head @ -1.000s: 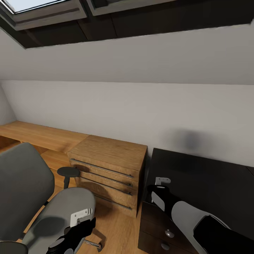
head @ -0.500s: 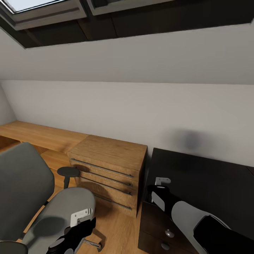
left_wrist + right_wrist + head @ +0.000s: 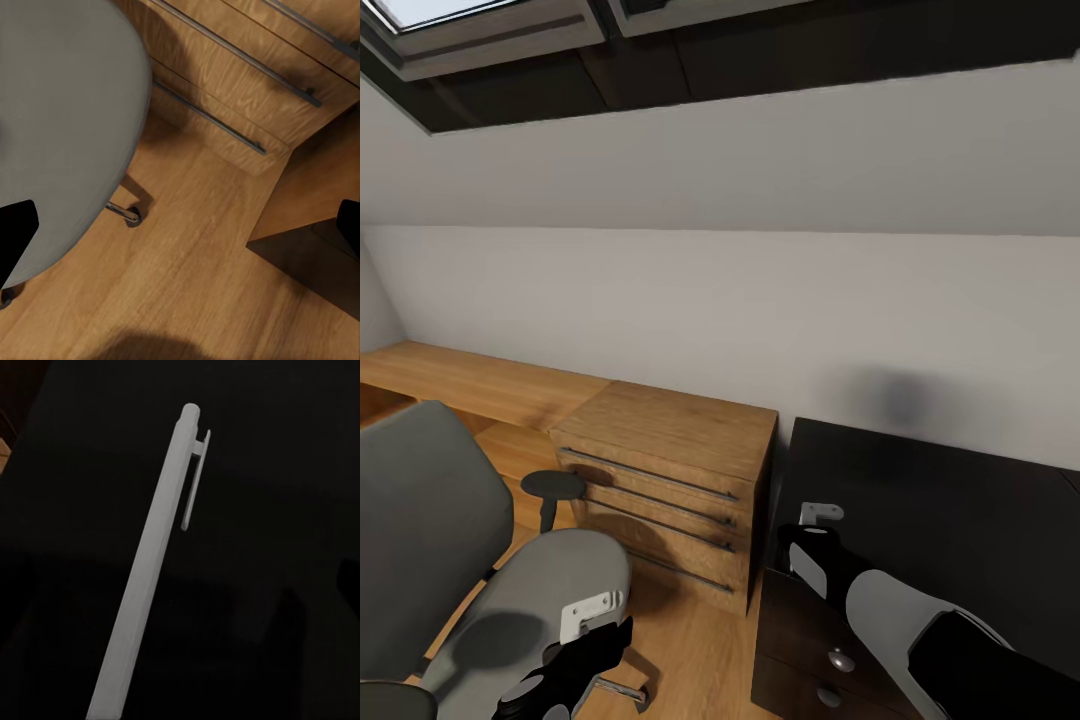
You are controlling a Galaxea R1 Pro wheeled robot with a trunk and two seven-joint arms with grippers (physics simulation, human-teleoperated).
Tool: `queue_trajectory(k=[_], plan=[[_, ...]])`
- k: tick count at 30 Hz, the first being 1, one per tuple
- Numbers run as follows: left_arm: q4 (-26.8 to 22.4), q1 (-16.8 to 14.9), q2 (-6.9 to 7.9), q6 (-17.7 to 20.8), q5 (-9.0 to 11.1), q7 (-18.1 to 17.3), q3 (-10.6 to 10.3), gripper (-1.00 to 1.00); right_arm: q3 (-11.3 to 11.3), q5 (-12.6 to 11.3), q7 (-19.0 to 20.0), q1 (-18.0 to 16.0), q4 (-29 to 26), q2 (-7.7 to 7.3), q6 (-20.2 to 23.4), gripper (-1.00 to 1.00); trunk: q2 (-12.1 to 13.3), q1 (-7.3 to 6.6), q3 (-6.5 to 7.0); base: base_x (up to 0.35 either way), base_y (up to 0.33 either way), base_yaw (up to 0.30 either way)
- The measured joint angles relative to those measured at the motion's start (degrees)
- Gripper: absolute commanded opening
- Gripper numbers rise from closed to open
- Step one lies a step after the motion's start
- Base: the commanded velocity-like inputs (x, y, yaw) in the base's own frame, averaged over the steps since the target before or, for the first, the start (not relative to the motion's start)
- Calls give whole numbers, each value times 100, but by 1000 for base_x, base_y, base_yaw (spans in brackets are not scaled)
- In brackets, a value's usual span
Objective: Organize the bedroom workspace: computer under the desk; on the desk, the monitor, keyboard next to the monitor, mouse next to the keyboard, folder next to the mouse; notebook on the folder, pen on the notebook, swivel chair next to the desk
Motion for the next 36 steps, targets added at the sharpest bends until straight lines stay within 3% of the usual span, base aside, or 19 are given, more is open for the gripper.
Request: queue_trajectory(k=[36], plan=[[0, 0, -1, 0, 0, 0, -7, 100, 10, 25, -1, -2, -6, 9, -23, 100, -161, 88, -71, 0, 0, 0]])
